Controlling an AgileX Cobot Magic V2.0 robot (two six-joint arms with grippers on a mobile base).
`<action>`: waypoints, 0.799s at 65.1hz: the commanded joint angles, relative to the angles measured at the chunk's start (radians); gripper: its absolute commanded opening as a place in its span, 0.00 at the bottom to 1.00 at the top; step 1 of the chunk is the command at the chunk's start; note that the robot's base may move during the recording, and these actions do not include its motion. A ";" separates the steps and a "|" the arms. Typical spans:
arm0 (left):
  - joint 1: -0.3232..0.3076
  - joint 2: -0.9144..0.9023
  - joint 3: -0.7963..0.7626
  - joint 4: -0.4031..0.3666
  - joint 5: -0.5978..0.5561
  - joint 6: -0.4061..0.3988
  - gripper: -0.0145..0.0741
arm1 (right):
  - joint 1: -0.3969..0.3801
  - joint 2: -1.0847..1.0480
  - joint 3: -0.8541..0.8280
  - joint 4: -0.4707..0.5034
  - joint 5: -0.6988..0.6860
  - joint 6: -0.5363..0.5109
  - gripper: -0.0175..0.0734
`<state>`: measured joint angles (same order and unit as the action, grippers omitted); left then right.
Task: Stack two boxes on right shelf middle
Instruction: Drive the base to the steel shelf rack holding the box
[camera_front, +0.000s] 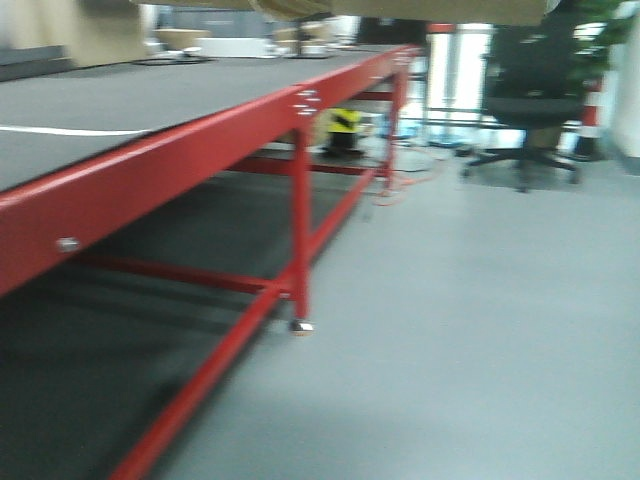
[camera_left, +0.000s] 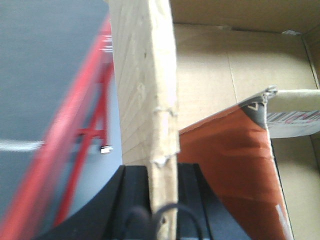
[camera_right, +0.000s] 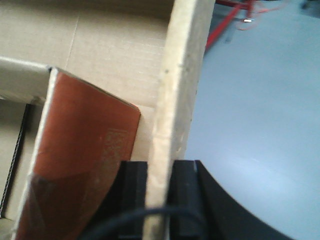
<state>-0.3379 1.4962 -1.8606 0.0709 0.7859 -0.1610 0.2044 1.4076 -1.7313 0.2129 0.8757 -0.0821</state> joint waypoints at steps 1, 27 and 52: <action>0.003 -0.013 -0.007 -0.011 -0.078 0.000 0.04 | -0.004 -0.011 -0.012 -0.007 -0.032 -0.004 0.03; 0.003 -0.013 -0.007 -0.011 -0.078 0.000 0.04 | -0.004 -0.011 -0.012 -0.007 -0.032 -0.004 0.03; 0.003 -0.013 -0.007 -0.011 -0.078 0.000 0.04 | -0.004 -0.011 -0.012 -0.007 -0.032 -0.004 0.03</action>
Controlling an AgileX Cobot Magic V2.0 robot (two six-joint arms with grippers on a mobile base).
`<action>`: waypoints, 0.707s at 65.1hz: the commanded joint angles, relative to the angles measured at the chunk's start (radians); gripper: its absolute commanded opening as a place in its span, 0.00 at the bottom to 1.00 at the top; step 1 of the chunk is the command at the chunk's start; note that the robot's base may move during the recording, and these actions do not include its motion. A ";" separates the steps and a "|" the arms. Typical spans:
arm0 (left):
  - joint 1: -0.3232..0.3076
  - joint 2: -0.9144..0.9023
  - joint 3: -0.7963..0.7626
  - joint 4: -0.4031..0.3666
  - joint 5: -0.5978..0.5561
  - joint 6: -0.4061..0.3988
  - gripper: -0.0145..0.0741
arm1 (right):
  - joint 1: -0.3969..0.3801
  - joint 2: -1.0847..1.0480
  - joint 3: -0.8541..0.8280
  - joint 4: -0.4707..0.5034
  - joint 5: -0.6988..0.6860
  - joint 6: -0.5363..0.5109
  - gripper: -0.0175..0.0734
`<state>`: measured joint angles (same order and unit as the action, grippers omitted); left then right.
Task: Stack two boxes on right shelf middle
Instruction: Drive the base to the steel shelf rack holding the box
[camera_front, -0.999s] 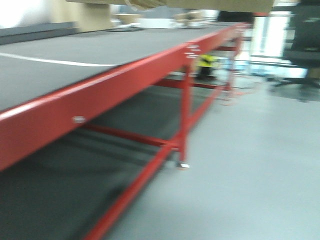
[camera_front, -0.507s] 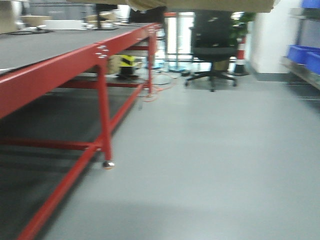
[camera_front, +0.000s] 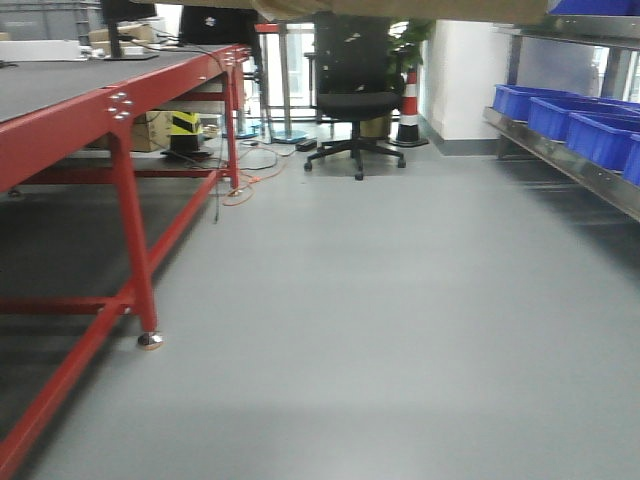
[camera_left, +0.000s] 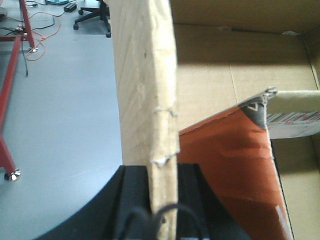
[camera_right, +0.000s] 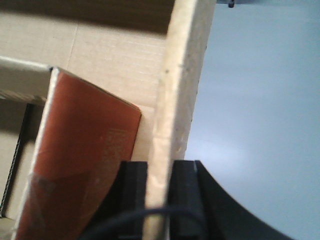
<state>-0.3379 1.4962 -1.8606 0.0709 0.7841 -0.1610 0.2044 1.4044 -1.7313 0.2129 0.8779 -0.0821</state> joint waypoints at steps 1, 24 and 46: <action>0.003 -0.013 -0.007 -0.011 -0.076 0.000 0.04 | -0.004 -0.008 -0.012 -0.007 -0.034 -0.004 0.03; 0.003 -0.013 -0.007 -0.011 -0.076 0.000 0.04 | -0.004 -0.008 -0.012 -0.007 -0.034 -0.004 0.03; 0.003 -0.013 -0.007 -0.011 -0.076 0.000 0.04 | -0.004 -0.008 -0.012 -0.007 -0.034 -0.004 0.03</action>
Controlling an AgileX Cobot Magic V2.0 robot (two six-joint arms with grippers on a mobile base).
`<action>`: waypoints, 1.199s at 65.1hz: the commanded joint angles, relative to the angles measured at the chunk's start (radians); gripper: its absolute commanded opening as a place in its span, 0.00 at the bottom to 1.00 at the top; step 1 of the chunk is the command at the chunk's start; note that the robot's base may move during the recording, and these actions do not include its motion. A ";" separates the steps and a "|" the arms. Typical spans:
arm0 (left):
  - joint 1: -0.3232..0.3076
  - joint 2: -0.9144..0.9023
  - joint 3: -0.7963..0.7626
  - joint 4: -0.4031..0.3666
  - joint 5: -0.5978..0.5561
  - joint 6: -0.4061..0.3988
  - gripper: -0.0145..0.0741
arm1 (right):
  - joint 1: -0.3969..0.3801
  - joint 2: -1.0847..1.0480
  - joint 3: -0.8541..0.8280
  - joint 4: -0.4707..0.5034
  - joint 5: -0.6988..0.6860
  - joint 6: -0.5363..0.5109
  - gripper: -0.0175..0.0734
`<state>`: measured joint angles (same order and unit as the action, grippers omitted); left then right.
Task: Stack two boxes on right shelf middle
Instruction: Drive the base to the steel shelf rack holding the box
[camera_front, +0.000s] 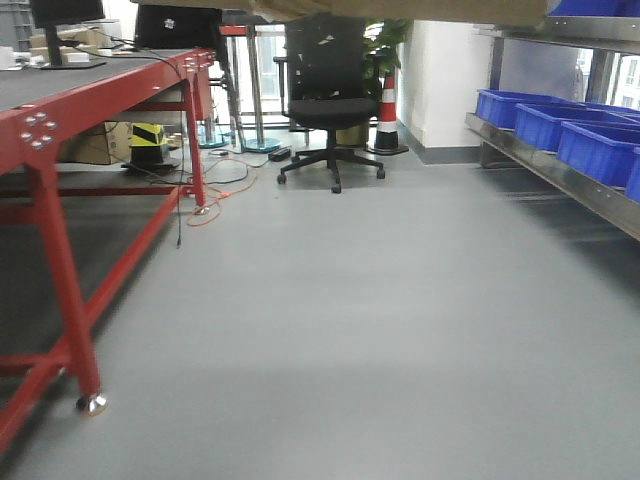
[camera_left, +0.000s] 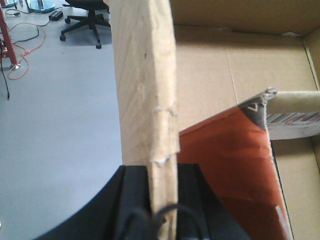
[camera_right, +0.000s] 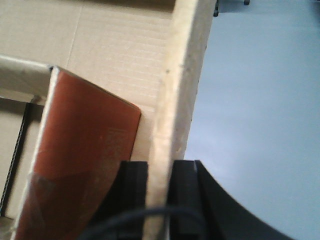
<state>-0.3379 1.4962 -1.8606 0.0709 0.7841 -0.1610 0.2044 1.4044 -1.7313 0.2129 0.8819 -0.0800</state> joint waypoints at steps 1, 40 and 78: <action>0.003 -0.013 -0.007 -0.011 -0.076 0.000 0.04 | -0.004 -0.008 -0.012 -0.007 -0.038 -0.006 0.03; 0.003 -0.013 -0.007 0.001 -0.075 0.000 0.04 | -0.004 -0.008 -0.012 -0.007 -0.038 -0.006 0.03; 0.003 -0.013 -0.007 0.023 -0.075 0.000 0.04 | -0.004 -0.008 -0.012 -0.007 -0.045 -0.006 0.03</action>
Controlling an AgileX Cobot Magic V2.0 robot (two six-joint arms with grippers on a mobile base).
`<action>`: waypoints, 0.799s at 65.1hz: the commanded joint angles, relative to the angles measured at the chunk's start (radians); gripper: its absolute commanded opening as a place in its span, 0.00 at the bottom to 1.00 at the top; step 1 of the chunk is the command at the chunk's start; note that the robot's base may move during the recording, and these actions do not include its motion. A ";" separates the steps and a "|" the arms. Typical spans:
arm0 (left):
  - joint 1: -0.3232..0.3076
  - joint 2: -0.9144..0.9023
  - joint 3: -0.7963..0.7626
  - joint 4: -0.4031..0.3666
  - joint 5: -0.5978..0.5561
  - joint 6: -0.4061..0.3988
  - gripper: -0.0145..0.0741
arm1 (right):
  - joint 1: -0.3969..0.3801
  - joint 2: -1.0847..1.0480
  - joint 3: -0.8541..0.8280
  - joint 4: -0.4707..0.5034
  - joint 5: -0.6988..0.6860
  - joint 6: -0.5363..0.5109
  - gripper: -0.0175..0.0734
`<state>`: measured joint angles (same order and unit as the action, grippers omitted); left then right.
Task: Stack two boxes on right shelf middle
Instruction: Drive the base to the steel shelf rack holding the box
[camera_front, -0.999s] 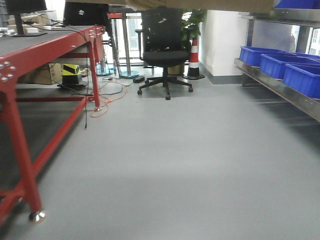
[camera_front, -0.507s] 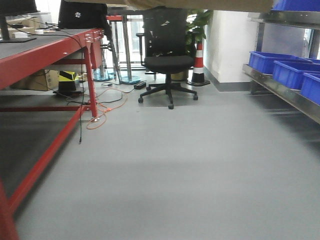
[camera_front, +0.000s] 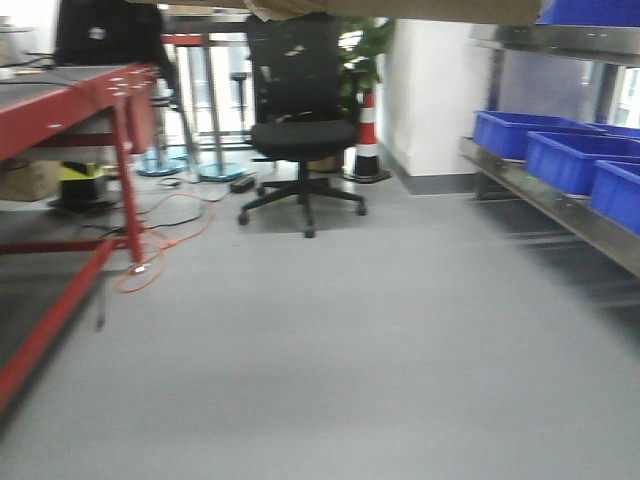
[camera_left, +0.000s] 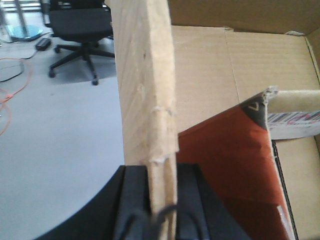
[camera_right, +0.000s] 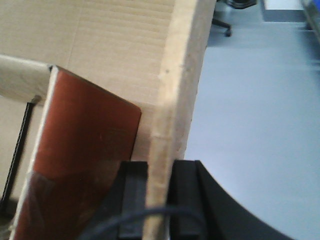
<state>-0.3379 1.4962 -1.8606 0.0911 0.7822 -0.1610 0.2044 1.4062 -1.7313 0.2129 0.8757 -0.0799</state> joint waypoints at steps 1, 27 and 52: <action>0.003 -0.013 -0.007 0.003 -0.073 0.000 0.04 | -0.004 -0.010 -0.012 -0.007 -0.039 -0.006 0.03; 0.003 -0.013 -0.007 0.005 -0.073 0.000 0.04 | -0.004 -0.010 -0.012 -0.007 -0.047 -0.006 0.03; 0.003 -0.013 -0.007 0.010 -0.073 0.000 0.04 | -0.004 -0.010 -0.012 -0.007 -0.047 -0.006 0.03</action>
<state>-0.3379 1.4962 -1.8606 0.0929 0.7804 -0.1610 0.2044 1.4080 -1.7313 0.2129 0.8685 -0.0799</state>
